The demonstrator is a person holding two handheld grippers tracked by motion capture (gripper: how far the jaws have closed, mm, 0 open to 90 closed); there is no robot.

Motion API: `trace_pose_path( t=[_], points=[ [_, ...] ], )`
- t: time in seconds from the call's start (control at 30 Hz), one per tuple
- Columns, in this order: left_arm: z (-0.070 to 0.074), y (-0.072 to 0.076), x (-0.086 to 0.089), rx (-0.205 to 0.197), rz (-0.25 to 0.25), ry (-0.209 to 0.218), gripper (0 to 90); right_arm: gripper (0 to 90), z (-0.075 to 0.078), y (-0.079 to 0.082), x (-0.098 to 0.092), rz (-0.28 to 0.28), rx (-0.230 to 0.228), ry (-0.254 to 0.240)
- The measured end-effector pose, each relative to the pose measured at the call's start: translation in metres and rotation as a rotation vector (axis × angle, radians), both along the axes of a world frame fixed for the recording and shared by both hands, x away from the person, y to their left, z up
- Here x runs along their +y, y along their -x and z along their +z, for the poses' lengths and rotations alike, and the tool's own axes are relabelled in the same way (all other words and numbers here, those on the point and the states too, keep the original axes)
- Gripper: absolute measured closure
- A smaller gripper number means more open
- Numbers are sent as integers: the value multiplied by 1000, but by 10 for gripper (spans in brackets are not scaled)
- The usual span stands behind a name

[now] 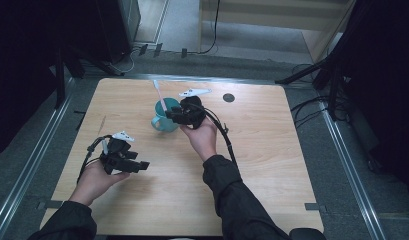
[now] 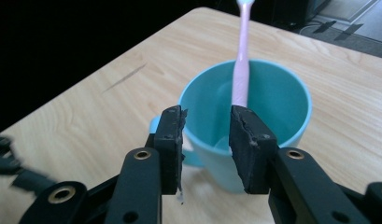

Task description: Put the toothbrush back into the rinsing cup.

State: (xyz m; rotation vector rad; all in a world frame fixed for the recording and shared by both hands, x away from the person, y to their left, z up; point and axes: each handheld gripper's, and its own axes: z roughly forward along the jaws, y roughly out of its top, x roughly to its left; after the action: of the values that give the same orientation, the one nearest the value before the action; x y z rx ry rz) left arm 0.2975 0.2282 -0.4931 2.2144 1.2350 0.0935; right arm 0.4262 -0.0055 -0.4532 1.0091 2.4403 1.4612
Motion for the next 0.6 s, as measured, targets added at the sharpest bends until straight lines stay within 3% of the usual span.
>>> trace_pose_path(
  t=[0.1,0.3,0.47,0.6],
  points=[
    [-2,-2,-2,6,2,-5,344,644,1,6,-4,29,2,25],
    [-2,-1,-2,6,-9,-17,342,643,1,14,-25,56,28,27],
    [-3,-2,-2,7,-4,-19,342,634,1,21,-39,83,25,88],
    [-4,0,-4,9,-7,-22,342,624,1,27,-50,112,15,108]
  ],
)
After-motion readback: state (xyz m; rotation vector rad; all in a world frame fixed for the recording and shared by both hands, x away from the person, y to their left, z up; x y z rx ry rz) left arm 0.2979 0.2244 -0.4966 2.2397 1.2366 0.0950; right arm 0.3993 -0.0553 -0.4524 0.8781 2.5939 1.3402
